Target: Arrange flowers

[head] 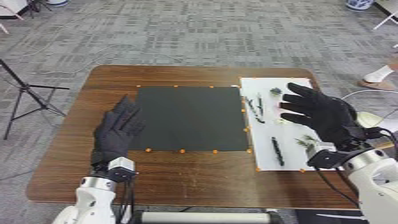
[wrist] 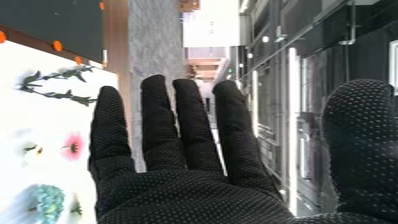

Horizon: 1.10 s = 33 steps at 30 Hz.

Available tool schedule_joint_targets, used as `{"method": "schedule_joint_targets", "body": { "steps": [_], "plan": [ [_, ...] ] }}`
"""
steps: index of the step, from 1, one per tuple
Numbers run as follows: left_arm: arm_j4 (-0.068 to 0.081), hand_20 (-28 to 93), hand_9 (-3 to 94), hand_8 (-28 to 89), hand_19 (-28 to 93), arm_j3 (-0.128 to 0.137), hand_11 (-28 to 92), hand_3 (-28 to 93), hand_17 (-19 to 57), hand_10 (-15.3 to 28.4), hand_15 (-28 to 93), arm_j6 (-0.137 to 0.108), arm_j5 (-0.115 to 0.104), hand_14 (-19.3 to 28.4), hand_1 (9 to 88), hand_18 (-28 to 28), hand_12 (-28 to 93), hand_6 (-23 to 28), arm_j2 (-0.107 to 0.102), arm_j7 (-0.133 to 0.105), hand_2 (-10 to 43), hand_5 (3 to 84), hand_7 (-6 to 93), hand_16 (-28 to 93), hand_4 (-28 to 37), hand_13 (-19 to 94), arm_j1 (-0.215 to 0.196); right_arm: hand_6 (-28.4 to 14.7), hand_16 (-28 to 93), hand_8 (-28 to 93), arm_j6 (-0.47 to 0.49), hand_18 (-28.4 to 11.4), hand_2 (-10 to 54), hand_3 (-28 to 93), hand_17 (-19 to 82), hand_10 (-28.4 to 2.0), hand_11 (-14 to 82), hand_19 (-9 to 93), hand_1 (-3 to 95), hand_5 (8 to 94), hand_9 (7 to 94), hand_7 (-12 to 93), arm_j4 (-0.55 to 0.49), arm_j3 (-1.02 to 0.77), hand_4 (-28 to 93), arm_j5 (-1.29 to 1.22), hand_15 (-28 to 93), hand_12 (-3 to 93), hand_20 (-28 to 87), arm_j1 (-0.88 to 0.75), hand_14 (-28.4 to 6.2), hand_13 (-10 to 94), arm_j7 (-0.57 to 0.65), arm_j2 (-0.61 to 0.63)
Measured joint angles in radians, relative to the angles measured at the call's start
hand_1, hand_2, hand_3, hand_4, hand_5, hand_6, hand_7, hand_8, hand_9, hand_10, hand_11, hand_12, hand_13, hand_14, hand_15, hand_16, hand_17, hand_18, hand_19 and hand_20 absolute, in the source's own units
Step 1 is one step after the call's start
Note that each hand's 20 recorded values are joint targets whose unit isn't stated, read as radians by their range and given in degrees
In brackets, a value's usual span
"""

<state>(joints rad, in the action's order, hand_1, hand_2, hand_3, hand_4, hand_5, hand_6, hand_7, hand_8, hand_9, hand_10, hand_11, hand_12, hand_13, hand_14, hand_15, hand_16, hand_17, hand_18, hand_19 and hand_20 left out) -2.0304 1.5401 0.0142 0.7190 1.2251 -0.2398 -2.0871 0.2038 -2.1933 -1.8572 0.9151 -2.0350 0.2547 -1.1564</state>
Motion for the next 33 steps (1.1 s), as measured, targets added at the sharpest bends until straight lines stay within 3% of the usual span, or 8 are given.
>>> {"method": "schedule_joint_targets", "body": {
  "steps": [7, 9, 11, 14, 16, 19, 25, 33],
  "plan": [
    [0.000, 8, 18.9, -10, 40, 0.001, 10, 65, -15.0, 9.7, 9, 0.002, 0.000, 11.5, 24.9, 18.5, 20, 1.8, 0.001, 0.002, -2.9, 23.2, 19.0, 10, -28.3, 15, 0.000, -4.7, 28, -10, 0.003, -21.3, -1.0, 77, 3, -14.7, 9.6, 45, 16.6, 34.4, 35.4, 16, 0.000, -0.008, -25, 0.003, 17, 20.8, 18, -0.013, -12.5, 26, 0.003, -0.004],
    [-0.001, 8, 18.9, -10, 40, 0.001, 10, 65, -15.0, 9.7, 9, 0.001, 0.000, 11.6, 24.9, 18.5, 20, 1.8, 0.001, 0.001, -2.9, 23.2, 19.1, 9, -28.3, 15, -0.001, -4.7, 22, -11, 0.005, -21.6, -1.0, 76, 6, -15.3, 13.0, 50, 17.4, 35.0, 38.2, 17, 0.000, -0.010, -25, 0.004, 27, 20.0, 20, -0.012, -13.4, 30, 0.006, -0.007],
    [-0.004, 8, 18.9, -10, 40, 0.003, 10, 65, -15.0, 9.7, 9, 0.000, -0.001, 11.6, 24.9, 18.5, 19, 1.8, 0.001, 0.000, -2.9, 23.3, 19.0, 9, -28.3, 15, -0.005, -5.2, 15, -12, 0.011, -22.2, 1.2, 76, 13, -15.9, 17.8, 62, 19.9, 41.7, 47.0, 18, 0.000, -0.010, -25, 0.013, 40, 19.1, 21, -0.008, -14.5, 41, 0.020, -0.007],
    [-0.009, 8, 18.9, -10, 40, 0.004, 10, 65, -15.0, 9.7, 9, 0.000, -0.001, 11.6, 24.9, 18.5, 19, 1.7, 0.001, 0.000, -2.8, 23.2, 19.0, 9, -28.3, 15, -0.011, -3.5, 12, -13, 0.049, -20.3, 0.3, 76, 20, -14.3, 22.3, 71, 24.9, 51.7, 58.9, 22, -0.024, -0.013, -26, 0.101, 48, 17.8, 22, 0.013, -12.7, 53, 0.125, -0.002],
    [-0.009, 8, 18.9, -10, 40, 0.004, 10, 65, -15.0, 9.7, 10, 0.000, 0.000, 11.6, 24.9, 18.5, 19, 1.7, 0.000, 0.000, -2.8, 23.2, 19.1, 9, -28.3, 15, -0.010, -1.8, 13, -14, 0.136, -18.7, -3.7, 75, 25, -12.7, 24.9, 78, 29.7, 60.7, 68.2, 26, -0.070, -0.007, -27, 0.236, 52, 18.2, 23, 0.039, -10.3, 61, 0.249, 0.015],
    [-0.009, 8, 18.9, -10, 40, 0.004, 10, 65, -15.0, 9.7, 10, 0.000, 0.000, 11.7, 24.9, 18.5, 19, 1.7, -0.001, -0.002, -2.9, 23.2, 19.1, 9, -28.3, 15, -0.010, 0.1, 17, -15, 0.288, -18.8, -8.7, 71, 29, -11.8, 29.4, 84, 34.7, 66.3, 74.1, 30, -0.137, 0.072, -28, 0.457, 58, 20.7, 24, 0.079, -8.8, 67, 0.348, 0.081],
    [-0.011, 8, 18.9, -10, 40, 0.006, 10, 65, -15.3, 9.7, 9, 0.000, -0.001, 11.5, 24.9, 18.9, 19, 1.7, 0.000, 0.001, -2.7, 23.2, 19.0, 9, -28.3, 15, -0.013, 0.1, 19, -15, 0.271, -19.2, -9.5, 54, 30, -11.5, 31.1, 85, 39.9, 67.9, 75.5, 30, -0.149, 0.257, -28, 0.664, 60, 21.8, 25, 0.081, -8.8, 68, 0.299, 0.229],
    [-0.012, 8, 19.0, -10, 40, 0.007, 10, 65, -15.3, 9.7, 9, -0.002, -0.001, 11.5, 24.7, 19.0, 19, 1.7, -0.002, -0.009, -2.7, 23.2, 18.9, 10, -28.3, 15, -0.014, 0.1, 25, -14, 0.268, -20.9, -9.5, 56, 31, -11.4, 32.8, 91, 33.9, 70.6, 77.8, 31, -0.113, 0.283, -28, 1.098, 70, 23.1, 29, 0.062, -9.4, 69, 0.312, 0.283]
  ]
}}
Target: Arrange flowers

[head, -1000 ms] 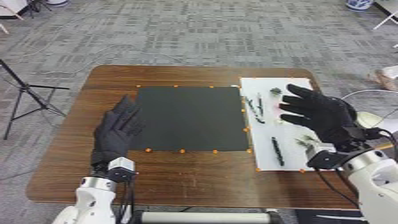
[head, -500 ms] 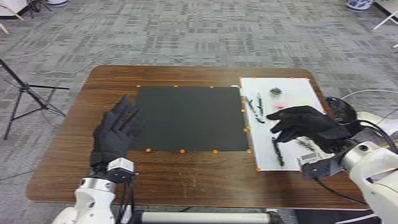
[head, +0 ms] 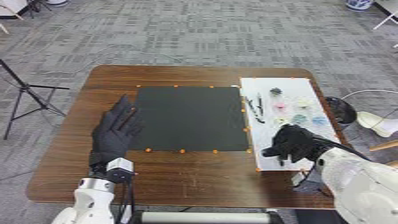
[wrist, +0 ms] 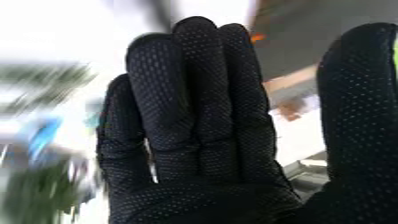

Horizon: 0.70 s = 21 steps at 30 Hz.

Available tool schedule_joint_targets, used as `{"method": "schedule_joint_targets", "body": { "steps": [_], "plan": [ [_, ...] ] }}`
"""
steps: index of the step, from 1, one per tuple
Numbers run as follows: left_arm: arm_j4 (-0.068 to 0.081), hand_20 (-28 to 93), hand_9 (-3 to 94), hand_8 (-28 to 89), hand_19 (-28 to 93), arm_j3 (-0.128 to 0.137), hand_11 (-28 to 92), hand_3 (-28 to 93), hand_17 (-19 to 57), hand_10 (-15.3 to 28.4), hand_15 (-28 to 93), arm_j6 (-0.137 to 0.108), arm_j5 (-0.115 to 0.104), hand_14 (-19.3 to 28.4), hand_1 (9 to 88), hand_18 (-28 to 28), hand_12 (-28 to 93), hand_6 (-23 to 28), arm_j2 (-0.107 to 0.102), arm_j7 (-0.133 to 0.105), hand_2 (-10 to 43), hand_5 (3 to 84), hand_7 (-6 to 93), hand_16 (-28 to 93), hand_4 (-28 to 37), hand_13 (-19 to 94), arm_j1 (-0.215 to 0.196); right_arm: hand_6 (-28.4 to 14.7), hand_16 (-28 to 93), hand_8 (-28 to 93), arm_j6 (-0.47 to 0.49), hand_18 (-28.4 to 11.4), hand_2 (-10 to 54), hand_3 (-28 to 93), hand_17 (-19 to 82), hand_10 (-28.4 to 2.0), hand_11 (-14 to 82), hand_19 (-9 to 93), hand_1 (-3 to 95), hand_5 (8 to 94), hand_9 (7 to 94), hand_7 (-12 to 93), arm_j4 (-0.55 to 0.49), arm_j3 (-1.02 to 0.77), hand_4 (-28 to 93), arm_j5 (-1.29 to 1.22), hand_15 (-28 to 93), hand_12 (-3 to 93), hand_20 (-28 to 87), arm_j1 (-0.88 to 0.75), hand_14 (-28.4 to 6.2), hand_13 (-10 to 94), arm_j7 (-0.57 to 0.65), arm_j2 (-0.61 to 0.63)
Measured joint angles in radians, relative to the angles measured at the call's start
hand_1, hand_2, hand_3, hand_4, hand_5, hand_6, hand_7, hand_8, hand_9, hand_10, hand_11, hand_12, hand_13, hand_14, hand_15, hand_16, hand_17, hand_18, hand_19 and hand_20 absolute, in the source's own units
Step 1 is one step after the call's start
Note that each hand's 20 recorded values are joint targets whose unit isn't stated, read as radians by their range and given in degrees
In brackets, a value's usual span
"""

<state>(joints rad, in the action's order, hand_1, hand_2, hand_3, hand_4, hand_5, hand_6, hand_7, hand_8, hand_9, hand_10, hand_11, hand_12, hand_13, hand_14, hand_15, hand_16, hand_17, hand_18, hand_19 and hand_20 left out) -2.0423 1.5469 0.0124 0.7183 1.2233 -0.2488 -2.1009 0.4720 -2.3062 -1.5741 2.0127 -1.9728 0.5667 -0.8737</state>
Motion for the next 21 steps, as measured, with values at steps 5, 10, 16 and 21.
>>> {"method": "schedule_joint_targets", "body": {
  "steps": [5, 10, 16, 21],
  "plan": [
    [-0.003, 8, 19.1, -10, 40, 0.005, 10, 65, -15.4, 9.8, 9, 0.000, 0.000, 11.7, 24.6, 19.3, 19, 1.6, 0.000, 0.000, -2.8, 23.2, 18.9, 10, -28.3, 15, -0.007, 0.4, 30, -14, 0.000, -21.7, -9.5, 56, 31, -11.8, 36.7, 92, 32.9, 71.8, 78.3, 33, 0.032, 0.027, -28, 0.203, 76, 25.5, 34, 0.028, -9.6, 68, 0.014, 0.026],
    [-0.004, 8, 19.1, -10, 40, 0.008, 10, 65, -15.3, 9.8, 9, 0.000, 0.000, 11.7, 24.7, 19.3, 19, 1.6, -0.004, -0.004, -2.8, 23.2, 18.9, 10, -28.3, 15, -0.011, 0.5, 33, -14, 0.006, -21.7, -9.5, 51, 31, -12.2, 44.8, 92, 34.2, 72.8, 77.3, 36, 0.077, 0.061, -28, 0.377, 78, 30.7, 37, 0.055, -9.9, 69, 0.011, 0.044],
    [-0.004, 8, 19.2, -10, 40, 0.009, 10, 65, -15.3, 9.8, 9, 0.000, 0.000, 11.7, 24.6, 19.3, 19, 1.6, -0.004, -0.004, -2.7, 23.2, 19.0, 9, -28.3, 15, -0.012, 0.8, 35, -15, 0.052, -22.0, -9.5, 30, 31, -12.4, 51.0, 93, 41.3, 74.4, 77.1, 39, 0.165, 0.126, -25, 0.373, 81, 35.5, 40, 0.084, -10.5, 69, -0.007, 0.092],
    [-0.005, 8, 19.2, -10, 40, 0.009, 10, 65, -15.3, 9.8, 9, -0.005, 0.000, 11.7, 24.5, 19.3, 19, 1.6, -0.004, -0.005, -2.7, 23.2, 19.0, 9, -28.3, 15, -0.013, 0.8, 36, -15, 0.062, -22.1, -9.5, 33, 32, -12.4, 51.4, 93, 38.7, 74.6, 77.3, 39, 0.167, 0.129, -25, 0.359, 81, 36.0, 40, 0.091, -10.7, 70, -0.023, 0.111]
  ]
}}
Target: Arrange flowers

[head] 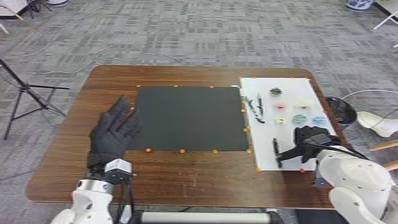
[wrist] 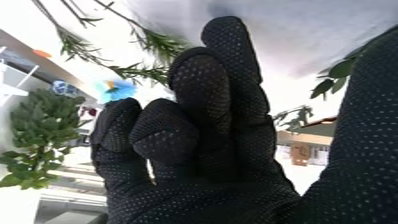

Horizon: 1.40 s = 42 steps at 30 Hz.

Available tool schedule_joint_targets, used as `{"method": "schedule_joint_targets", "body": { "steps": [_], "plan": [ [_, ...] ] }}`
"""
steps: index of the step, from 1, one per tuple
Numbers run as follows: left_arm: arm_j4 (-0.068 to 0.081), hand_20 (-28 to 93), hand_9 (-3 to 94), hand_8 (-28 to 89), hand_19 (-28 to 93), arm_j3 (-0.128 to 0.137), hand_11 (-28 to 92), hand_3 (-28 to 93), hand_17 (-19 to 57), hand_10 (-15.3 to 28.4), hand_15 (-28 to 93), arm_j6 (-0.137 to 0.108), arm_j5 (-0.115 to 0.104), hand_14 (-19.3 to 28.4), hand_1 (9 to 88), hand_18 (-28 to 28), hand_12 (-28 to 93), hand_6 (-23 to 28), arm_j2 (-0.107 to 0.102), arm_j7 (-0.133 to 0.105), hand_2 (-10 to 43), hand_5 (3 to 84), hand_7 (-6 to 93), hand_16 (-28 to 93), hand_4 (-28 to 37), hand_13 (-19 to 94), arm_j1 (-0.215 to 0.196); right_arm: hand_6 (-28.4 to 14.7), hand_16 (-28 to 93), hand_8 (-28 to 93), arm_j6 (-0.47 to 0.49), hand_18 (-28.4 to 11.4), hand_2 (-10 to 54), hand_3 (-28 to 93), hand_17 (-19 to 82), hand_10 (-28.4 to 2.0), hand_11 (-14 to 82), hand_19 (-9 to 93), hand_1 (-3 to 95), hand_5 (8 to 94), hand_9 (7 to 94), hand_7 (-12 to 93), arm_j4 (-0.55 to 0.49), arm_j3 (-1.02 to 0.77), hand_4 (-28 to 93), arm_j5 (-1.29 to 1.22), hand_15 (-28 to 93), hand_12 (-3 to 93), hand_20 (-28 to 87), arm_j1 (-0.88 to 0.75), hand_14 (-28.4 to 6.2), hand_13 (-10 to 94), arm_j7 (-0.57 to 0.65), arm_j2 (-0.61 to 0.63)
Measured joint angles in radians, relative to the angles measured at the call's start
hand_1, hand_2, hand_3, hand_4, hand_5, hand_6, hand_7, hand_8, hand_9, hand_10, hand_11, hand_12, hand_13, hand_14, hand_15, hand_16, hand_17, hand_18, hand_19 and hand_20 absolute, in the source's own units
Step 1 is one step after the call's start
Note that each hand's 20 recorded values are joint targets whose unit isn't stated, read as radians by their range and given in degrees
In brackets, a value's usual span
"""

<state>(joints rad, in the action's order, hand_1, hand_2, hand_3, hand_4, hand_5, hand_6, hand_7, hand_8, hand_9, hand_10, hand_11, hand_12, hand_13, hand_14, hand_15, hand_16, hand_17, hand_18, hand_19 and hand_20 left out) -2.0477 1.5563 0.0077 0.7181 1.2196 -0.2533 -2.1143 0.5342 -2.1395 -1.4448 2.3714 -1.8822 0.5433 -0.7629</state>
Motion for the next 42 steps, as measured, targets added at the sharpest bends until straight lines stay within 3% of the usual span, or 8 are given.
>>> {"method": "schedule_joint_targets", "body": {
  "steps": [3, 6, 11, 17, 31, 42],
  "plan": [
    [0.000, 8, 19.3, -10, 40, 0.000, 10, 65, -15.3, 9.8, 10, -0.002, -0.001, 11.7, 24.5, 19.3, 19, 1.6, 0.000, 0.000, -2.7, 23.2, 19.0, 9, -28.3, 15, 0.000, 0.8, 36, -15, 0.001, -22.1, -9.5, 41, 32, -12.4, 51.4, 93, 35.1, 74.7, 77.3, 39, 0.001, 0.014, -28, -0.001, 81, 36.1, 40, 0.008, -10.7, 70, 0.000, 0.001],
    [0.000, 8, 19.4, -10, 40, 0.000, 10, 65, -15.3, 9.9, 10, -0.004, -0.001, 11.7, 24.5, 19.4, 19, 1.7, 0.000, 0.000, -2.7, 23.3, 19.0, 9, -28.3, 15, 0.000, 0.7, 36, -15, 0.001, -22.2, -9.5, 56, 32, -12.5, 51.4, 93, 27.7, 74.7, 77.4, 39, 0.001, 0.027, -28, 0.003, 81, 35.9, 40, 0.017, -10.7, 70, 0.002, 0.001],
    [-0.001, 8, 19.4, -10, 40, 0.001, 10, 65, -15.2, 9.9, 10, -0.008, -0.002, 11.7, 24.6, 19.4, 19, 1.7, 0.000, 0.000, -2.1, 23.4, 18.9, 9, -28.3, 15, -0.001, 0.6, 36, -15, -0.007, -22.3, -9.5, 63, 32, -12.6, 51.0, 93, 23.7, 75.0, 77.8, 38, -0.001, 0.033, -28, 0.004, 81, 35.6, 40, 0.019, -10.7, 70, 0.002, 0.000],
    [-0.001, 8, 19.4, -10, 41, 0.002, 10, 65, -15.2, 9.9, 10, -0.009, -0.003, 11.7, 24.5, 19.4, 19, 1.7, 0.000, -0.001, -2.3, 23.5, 18.8, 9, -28.3, 15, -0.002, 0.7, 35, -15, -0.060, -22.6, -9.2, 64, 33, -12.6, 50.7, 93, 23.5, 75.8, 78.7, 38, -0.013, 0.036, -28, -0.006, 81, 35.1, 41, 0.017, -10.7, 71, -0.009, 0.000],
    [0.000, 8, 19.5, -10, 41, 0.002, 11, 65, -15.2, 10.0, 10, -0.009, -0.004, 11.9, 24.4, 19.4, 19, 1.7, 0.000, 0.001, -2.3, 23.6, 18.9, 9, -28.3, 15, -0.001, 1.0, 36, -15, -0.061, -22.3, -9.5, 65, 33, -12.2, 50.7, 93, 26.1, 75.9, 78.7, 38, -0.007, 0.094, -28, 0.027, 81, 35.8, 41, 0.035, -10.5, 71, -0.035, -0.004],
    [0.000, 8, 19.5, -10, 40, 0.002, 11, 65, -15.2, 10.0, 10, -0.008, -0.004, 11.8, 24.3, 19.4, 19, 1.8, 0.000, 0.002, -2.4, 23.6, 18.8, 9, -28.3, 15, 0.000, 2.3, 42, -13, -0.047, -21.6, -9.5, 59, 34, -9.0, 63.3, 93, 41.8, 76.8, 78.8, 46, -0.023, 0.112, -28, 0.123, 86, 50.6, 40, 0.010, -9.7, 73, -0.051, -0.004]
  ]
}}
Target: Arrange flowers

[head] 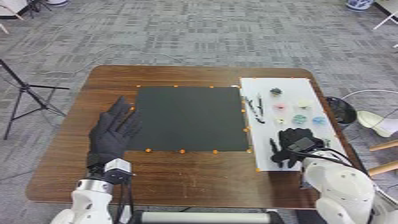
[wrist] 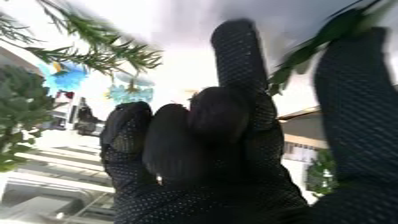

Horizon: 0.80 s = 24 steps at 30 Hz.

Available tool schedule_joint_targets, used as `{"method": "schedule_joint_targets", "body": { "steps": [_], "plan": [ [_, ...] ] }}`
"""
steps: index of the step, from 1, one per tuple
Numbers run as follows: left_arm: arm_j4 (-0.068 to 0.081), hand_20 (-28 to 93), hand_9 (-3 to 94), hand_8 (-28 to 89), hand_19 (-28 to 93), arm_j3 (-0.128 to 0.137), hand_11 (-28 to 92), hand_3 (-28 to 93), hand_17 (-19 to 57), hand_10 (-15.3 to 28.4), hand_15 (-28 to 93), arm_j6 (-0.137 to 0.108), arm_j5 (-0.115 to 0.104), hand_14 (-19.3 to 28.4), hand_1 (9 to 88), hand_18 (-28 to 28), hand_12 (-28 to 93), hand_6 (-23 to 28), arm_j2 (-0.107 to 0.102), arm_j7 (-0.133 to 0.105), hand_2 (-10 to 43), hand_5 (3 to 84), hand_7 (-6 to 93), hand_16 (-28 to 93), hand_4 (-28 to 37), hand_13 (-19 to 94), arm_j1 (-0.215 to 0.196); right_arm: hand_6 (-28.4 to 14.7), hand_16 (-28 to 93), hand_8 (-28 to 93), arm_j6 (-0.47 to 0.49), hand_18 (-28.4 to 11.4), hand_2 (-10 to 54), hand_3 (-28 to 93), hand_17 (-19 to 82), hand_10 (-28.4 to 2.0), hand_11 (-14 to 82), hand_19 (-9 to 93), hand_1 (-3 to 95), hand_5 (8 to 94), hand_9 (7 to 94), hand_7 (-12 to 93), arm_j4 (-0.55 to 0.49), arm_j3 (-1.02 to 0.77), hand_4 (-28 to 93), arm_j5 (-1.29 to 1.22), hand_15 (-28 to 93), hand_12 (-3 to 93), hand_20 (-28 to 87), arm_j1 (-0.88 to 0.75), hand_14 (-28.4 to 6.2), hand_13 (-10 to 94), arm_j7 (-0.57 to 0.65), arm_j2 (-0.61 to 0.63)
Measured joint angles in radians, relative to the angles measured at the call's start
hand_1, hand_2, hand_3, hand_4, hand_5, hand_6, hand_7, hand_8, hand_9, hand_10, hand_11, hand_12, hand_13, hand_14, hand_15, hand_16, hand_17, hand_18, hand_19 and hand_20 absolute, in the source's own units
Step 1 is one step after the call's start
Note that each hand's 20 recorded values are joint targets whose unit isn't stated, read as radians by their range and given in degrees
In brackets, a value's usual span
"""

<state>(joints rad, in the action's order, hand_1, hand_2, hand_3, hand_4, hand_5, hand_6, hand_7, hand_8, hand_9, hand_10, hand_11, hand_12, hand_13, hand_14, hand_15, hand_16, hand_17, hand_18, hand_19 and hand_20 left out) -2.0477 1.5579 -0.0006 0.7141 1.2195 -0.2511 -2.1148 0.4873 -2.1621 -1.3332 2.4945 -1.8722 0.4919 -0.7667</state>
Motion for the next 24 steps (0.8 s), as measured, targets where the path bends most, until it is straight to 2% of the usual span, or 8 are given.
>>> {"method": "schedule_joint_targets", "body": {
  "steps": [1, 4, 7, 13, 16, 19, 21, 24],
  "plan": [
    [0.000, 8, 19.5, -10, 40, 0.000, 11, 65, -15.2, 10.0, 10, 0.000, 0.000, 11.8, 24.4, 19.4, 19, 1.8, 0.000, 0.000, -2.3, 23.6, 18.8, 9, -28.3, 15, 0.000, 2.3, 42, -10, 0.001, -21.7, -9.5, 59, 34, -9.0, 63.4, 93, 42.2, 76.9, 79.1, 46, -0.007, 0.001, -28, 0.002, 87, 51.1, 40, -0.005, -9.7, 73, 0.000, 0.000],
    [0.000, 8, 19.5, -10, 41, 0.000, 11, 65, -15.3, 10.0, 10, 0.000, 0.000, 11.8, 24.4, 19.4, 19, 1.8, 0.000, 0.000, -2.2, 23.6, 18.8, 9, -28.3, 15, 0.000, 1.6, 43, 9, 0.001, -21.7, -9.5, 59, 35, -8.6, 64.1, 93, 46.7, 77.7, 80.4, 45, -0.024, 0.009, -28, 0.010, 87, 52.0, 41, -0.022, -9.7, 74, -0.001, 0.000],
    [0.000, 8, 19.6, -10, 40, 0.000, 11, 65, -15.2, 10.0, 10, 0.000, 0.000, 11.8, 24.4, 19.3, 19, 1.7, 0.000, 0.000, -2.1, 23.6, 18.8, 9, -28.3, 15, -0.001, 1.3, 43, 11, -0.004, -21.6, -9.5, 68, 35, -8.1, 64.7, 93, 49.1, 78.5, 81.4, 47, -0.038, 0.023, -28, 0.023, 88, 52.2, 42, -0.029, -9.5, 74, 0.000, -0.001],
    [-0.001, 8, 19.6, -10, 41, 0.000, 11, 65, -15.3, 10.0, 10, 0.001, -0.001, 11.8, 24.5, 19.4, 19, 1.8, 0.000, 0.001, -2.0, 23.7, 18.7, 9, -28.3, 15, -0.001, -1.2, 44, 23, -0.027, -21.7, -9.5, 82, 37, -8.3, 68.7, 93, 44.5, 75.9, 81.6, 53, -0.041, 0.034, -23, 0.032, 90, 54.9, 46, -0.044, -9.8, 75, -0.011, -0.009],
    [-0.001, 8, 19.6, -10, 41, 0.001, 11, 65, -15.3, 10.0, 10, 0.000, -0.002, 11.9, 24.3, 19.3, 19, 1.8, 0.000, 0.000, -2.1, 23.7, 18.7, 9, -28.3, 15, -0.001, -1.6, 44, 26, -0.101, -22.2, -9.5, 85, 38, -8.3, 70.9, 93, 42.2, 75.7, 82.2, 55, -0.025, 0.019, -20, 0.032, 92, 55.4, 48, -0.070, -9.7, 76, -0.039, -0.011],
    [-0.001, 8, 19.6, -10, 40, 0.001, 11, 65, -15.3, 10.0, 10, -0.001, -0.004, 11.8, 24.4, 19.3, 19, 1.7, -0.003, -0.002, -2.1, 23.7, 18.7, 9, -28.3, 15, -0.001, -1.7, 43, 26, -0.229, -22.5, -9.5, 86, 39, -8.0, 71.9, 93, 41.5, 75.6, 83.0, 56, 0.013, 0.015, -19, 0.030, 92, 55.8, 50, -0.087, -9.6, 77, -0.076, -0.010],
    [-0.001, 8, 19.6, -10, 41, 0.003, 11, 65, -15.2, 10.1, 10, -0.004, -0.005, 11.9, 24.4, 19.1, 19, 1.8, -0.011, -0.004, -2.1, 23.7, 18.8, 9, -28.3, 15, -0.004, -1.7, 43, 26, -0.306, -22.4, -9.5, 86, 39, -7.9, 72.0, 93, 41.3, 75.8, 83.2, 56, 0.044, 0.026, -18, 0.024, 92, 55.7, 50, -0.081, -9.6, 77, -0.094, -0.010],
    [-0.001, 8, 19.9, -10, 41, 0.005, 11, 65, -15.2, 10.1, 10, -0.014, -0.007, 11.9, 24.3, 19.1, 19, 1.7, -0.029, -0.011, -2.1, 23.9, 18.8, 9, -28.3, 15, -0.010, -1.8, 43, 26, -0.368, -22.5, -9.5, 86, 40, -7.9, 72.0, 93, 41.2, 76.1, 83.4, 56, 0.088, 0.077, -18, 0.009, 92, 55.6, 51, -0.026, -9.5, 78, -0.101, -0.011]
  ]
}}
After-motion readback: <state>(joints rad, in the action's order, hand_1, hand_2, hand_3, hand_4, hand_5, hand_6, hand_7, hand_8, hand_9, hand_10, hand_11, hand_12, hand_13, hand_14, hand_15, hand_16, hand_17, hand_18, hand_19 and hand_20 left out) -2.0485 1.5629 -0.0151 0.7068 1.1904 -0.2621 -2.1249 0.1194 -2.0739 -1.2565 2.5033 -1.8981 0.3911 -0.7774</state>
